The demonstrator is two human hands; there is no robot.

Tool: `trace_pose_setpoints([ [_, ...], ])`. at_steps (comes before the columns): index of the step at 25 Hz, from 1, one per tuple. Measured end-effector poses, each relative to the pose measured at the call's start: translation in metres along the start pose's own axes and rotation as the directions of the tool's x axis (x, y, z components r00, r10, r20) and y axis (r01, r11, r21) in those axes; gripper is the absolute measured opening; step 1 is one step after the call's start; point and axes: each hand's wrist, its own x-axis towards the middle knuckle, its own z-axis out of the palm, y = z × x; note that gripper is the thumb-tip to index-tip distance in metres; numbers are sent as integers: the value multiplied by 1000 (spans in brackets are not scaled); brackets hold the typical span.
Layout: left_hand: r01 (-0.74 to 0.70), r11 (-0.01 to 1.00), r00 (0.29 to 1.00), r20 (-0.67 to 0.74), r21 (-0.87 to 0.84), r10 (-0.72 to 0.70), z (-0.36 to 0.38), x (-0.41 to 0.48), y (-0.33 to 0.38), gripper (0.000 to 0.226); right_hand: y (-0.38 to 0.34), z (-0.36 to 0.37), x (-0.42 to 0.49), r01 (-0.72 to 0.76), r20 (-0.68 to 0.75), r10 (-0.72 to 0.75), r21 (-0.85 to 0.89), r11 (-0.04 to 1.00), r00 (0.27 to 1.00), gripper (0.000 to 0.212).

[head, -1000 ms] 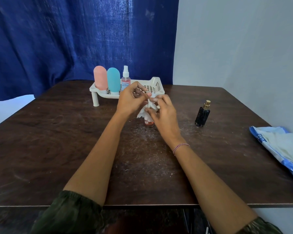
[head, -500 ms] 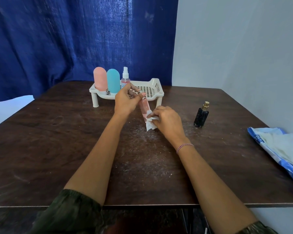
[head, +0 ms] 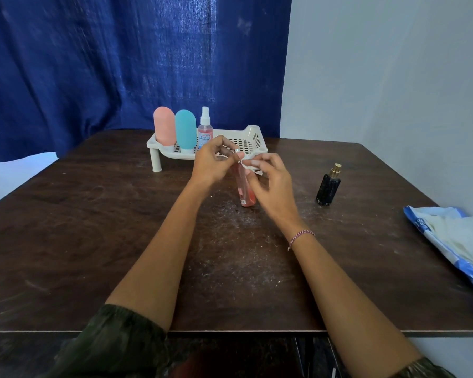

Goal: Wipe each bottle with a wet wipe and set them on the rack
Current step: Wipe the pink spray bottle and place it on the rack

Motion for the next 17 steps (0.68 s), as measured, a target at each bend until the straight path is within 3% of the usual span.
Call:
trace_pose_setpoints([
  [6, 27, 998, 1000, 11, -59, -26, 0, 2, -4, 15, 2, -1, 0, 5, -50, -9, -71, 997, 999, 24],
  [12, 101, 978, 995, 9, -184, -101, -5, 4, -8, 12, 2, 2, -1, 73, 101, -60, -133, 988, 993, 26],
  [17, 111, 985, 993, -23, -134, -115, -6, 5, -7, 17, 7, -5, -1, 106, 292, -17, -291, 951, 956, 25],
])
